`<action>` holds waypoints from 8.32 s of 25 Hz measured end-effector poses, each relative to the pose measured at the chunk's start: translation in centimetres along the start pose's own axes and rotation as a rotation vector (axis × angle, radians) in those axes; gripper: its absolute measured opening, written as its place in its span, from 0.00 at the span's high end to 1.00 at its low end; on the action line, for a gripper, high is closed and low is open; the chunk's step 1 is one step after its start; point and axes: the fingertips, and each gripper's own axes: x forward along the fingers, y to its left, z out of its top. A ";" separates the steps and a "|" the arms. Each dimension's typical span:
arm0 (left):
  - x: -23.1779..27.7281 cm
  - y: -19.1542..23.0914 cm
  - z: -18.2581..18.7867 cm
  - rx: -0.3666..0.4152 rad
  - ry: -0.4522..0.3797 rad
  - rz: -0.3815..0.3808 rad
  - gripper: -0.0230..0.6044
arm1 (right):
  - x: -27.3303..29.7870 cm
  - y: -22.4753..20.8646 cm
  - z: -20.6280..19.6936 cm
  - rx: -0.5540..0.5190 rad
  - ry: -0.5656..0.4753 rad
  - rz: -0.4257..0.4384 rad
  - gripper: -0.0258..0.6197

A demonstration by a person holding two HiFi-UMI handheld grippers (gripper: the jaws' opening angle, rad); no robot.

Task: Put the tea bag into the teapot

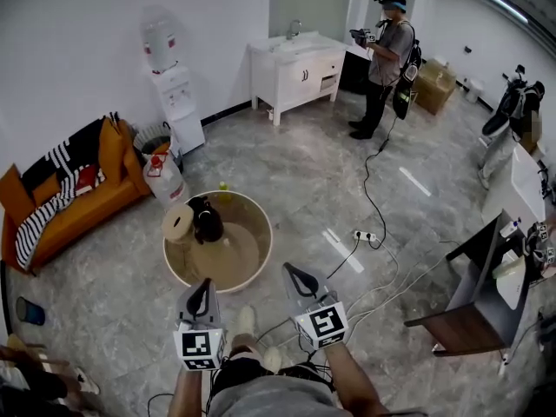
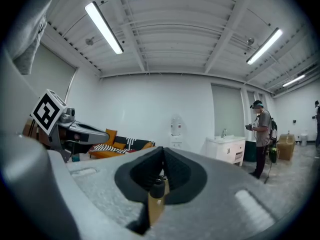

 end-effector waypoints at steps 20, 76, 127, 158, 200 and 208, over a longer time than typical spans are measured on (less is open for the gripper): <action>17.0 6.8 1.5 -0.023 0.036 0.029 0.94 | 17.0 -8.4 -1.7 0.043 0.030 0.070 0.96; 32.9 19.3 -18.5 -0.327 0.281 0.434 0.94 | 45.3 -3.5 -22.1 0.054 0.338 0.641 0.96; 39.2 18.5 -47.9 -0.500 0.425 0.464 0.94 | 50.2 3.5 -60.1 0.053 0.716 0.727 0.72; 38.5 18.3 -48.6 -0.511 0.431 0.473 0.94 | 50.8 3.6 -61.2 0.057 0.711 0.700 0.96; 39.0 26.1 -28.8 -0.338 0.275 0.502 0.94 | 55.4 -0.1 -33.2 0.101 0.354 0.656 0.96; 39.2 28.3 -29.0 -0.347 0.274 0.521 0.94 | 57.8 1.7 -33.4 0.099 0.358 0.679 0.96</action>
